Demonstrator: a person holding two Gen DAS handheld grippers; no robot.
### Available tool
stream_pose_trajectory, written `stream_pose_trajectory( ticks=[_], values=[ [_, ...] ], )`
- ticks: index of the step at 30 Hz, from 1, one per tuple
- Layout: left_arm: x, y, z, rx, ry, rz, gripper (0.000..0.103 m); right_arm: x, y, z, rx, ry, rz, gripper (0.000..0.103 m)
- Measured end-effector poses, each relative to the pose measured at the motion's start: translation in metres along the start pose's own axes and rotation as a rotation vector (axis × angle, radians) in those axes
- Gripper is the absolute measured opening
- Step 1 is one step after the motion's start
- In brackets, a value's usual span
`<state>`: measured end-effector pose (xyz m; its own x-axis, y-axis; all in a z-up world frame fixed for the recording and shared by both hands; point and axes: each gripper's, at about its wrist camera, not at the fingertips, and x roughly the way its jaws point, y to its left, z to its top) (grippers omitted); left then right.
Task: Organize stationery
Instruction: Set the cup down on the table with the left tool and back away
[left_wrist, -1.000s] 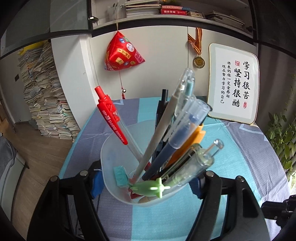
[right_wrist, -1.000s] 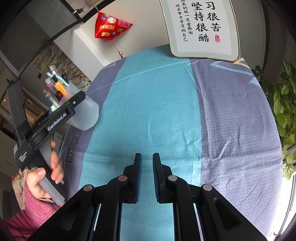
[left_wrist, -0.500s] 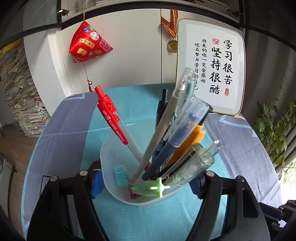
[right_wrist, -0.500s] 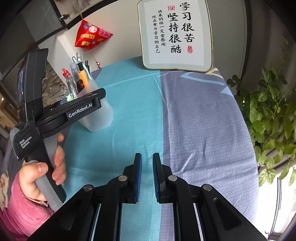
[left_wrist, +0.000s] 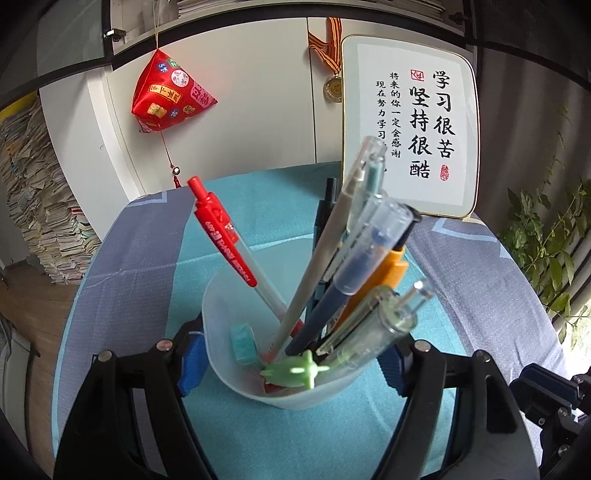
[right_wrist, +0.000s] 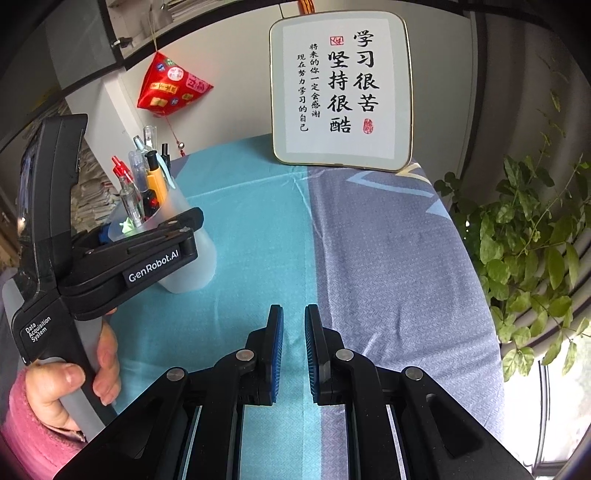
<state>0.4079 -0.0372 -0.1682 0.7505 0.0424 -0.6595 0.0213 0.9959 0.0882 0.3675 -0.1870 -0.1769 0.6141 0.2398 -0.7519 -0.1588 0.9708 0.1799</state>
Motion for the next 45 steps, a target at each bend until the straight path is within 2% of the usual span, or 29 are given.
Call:
stream_pose_trajectory(
  ticks=[4,9,20,25,32,34,36,40,42,45],
  values=[
    [-0.017,0.0,-0.002,0.029,-0.052,0.044,0.092,-0.01,0.003,0.001,0.005,-0.017,-0.019,0.012],
    [-0.049,0.007,-0.01,0.044,-0.096,0.07,0.101,-0.03,0.008,-0.003,0.009,-0.045,-0.053,0.012],
    [-0.154,0.028,-0.043,0.048,-0.158,0.066,0.102,-0.103,0.038,-0.022,-0.02,-0.158,-0.098,0.012],
    [-0.191,0.038,-0.059,0.025,-0.153,0.038,0.102,-0.142,0.056,-0.037,-0.04,-0.208,-0.102,0.012],
    [-0.238,0.047,-0.082,-0.013,-0.187,0.009,0.102,-0.188,0.08,-0.062,-0.072,-0.269,-0.12,0.013],
    [-0.249,0.049,-0.089,-0.012,-0.187,0.007,0.102,-0.198,0.086,-0.07,-0.078,-0.277,-0.123,0.017],
    [-0.26,0.049,-0.094,-0.012,-0.188,0.015,0.102,-0.206,0.091,-0.077,-0.076,-0.284,-0.124,0.031],
    [-0.285,0.053,-0.102,-0.02,-0.207,0.027,0.102,-0.226,0.099,-0.089,-0.075,-0.312,-0.114,0.04],
    [-0.299,0.055,-0.105,-0.023,-0.225,0.026,0.102,-0.237,0.103,-0.093,-0.078,-0.326,-0.119,0.052],
    [-0.318,0.06,-0.108,-0.039,-0.265,0.013,0.102,-0.255,0.106,-0.099,-0.08,-0.37,-0.123,0.064]
  ],
)
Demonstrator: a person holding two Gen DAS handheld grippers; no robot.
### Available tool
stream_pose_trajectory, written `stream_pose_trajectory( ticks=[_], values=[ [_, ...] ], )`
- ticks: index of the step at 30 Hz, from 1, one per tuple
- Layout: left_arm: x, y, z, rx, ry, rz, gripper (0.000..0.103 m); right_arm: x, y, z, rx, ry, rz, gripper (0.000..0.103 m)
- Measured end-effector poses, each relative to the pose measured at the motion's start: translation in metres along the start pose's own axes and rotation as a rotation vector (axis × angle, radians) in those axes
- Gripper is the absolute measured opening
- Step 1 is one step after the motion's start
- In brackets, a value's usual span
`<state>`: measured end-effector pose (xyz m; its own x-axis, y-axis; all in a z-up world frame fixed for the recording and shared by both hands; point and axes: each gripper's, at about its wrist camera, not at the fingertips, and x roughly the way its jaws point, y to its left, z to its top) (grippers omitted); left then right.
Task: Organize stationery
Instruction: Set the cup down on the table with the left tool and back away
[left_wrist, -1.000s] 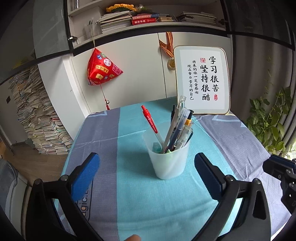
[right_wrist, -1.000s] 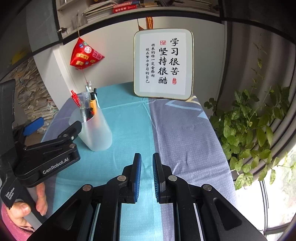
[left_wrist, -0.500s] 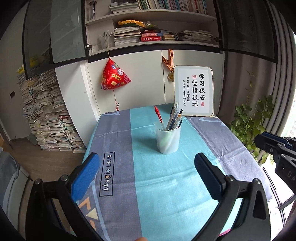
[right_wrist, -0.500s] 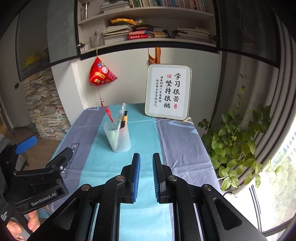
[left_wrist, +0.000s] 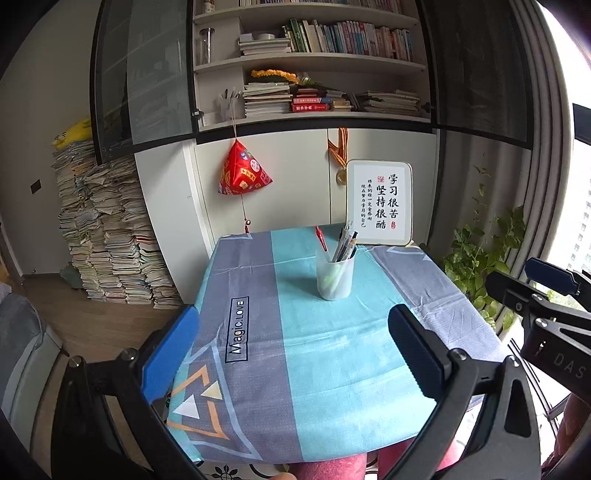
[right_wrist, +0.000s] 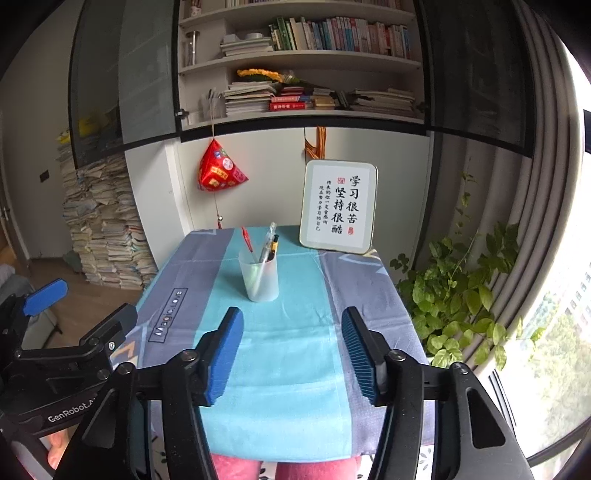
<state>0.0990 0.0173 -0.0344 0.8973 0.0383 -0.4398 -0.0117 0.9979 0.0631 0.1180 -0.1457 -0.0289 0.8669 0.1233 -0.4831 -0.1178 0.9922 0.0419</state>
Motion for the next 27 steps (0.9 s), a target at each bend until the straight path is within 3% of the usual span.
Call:
stream_pose_trajectory(
  ticks=[7,27],
  values=[
    [-0.031,0.009,0.004,-0.038,-0.066,-0.016,0.102,-0.031,0.002,0.004,0.005,-0.071,0.007,0.069],
    [-0.053,0.007,0.007,-0.027,-0.1,-0.027,0.102,-0.054,0.005,0.004,-0.015,-0.117,0.011,0.069]
  ],
)
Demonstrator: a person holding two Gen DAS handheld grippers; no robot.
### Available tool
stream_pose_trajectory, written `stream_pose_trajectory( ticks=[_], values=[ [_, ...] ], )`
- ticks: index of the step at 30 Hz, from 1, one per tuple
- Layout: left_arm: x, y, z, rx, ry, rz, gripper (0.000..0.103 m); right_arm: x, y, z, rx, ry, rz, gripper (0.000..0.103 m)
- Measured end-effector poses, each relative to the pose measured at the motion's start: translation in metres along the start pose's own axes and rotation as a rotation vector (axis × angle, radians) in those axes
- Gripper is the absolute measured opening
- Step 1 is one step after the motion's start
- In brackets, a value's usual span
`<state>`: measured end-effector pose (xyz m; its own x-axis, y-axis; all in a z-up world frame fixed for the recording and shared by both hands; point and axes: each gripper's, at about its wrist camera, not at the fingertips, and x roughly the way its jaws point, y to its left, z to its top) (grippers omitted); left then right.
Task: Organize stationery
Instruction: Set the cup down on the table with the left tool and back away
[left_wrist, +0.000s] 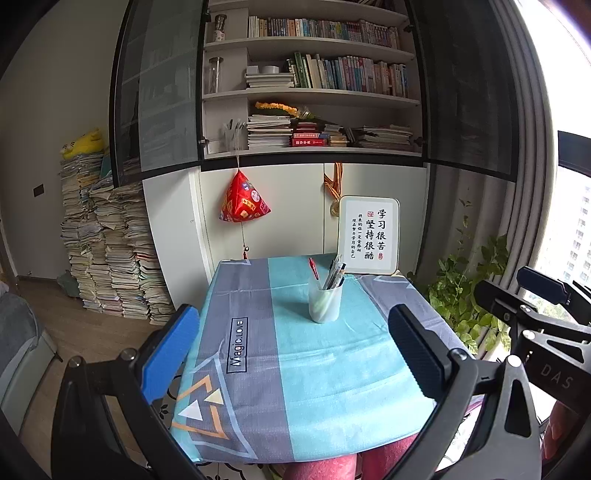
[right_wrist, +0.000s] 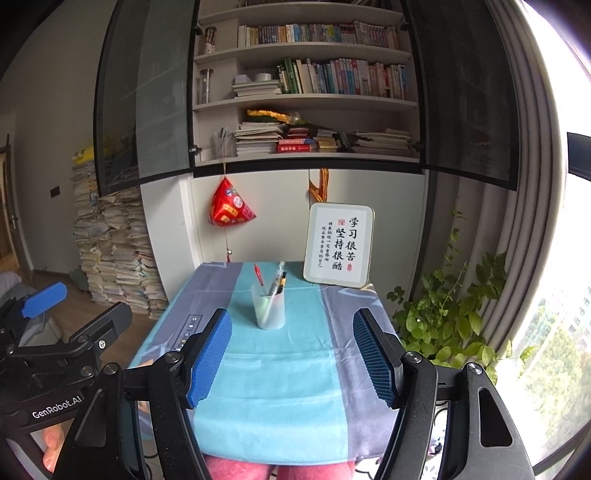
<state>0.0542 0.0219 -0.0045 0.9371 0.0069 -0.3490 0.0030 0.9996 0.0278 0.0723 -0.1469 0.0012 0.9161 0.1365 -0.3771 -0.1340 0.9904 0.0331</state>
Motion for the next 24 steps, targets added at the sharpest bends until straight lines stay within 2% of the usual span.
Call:
stream_pose_trajectory(
  ticks=[24],
  values=[
    [-0.0036,-0.0101,0.0,0.019,-0.006,-0.017,0.102,-0.0039,-0.0013,-0.0002,0.004,-0.012,-0.003,0.069]
  ],
)
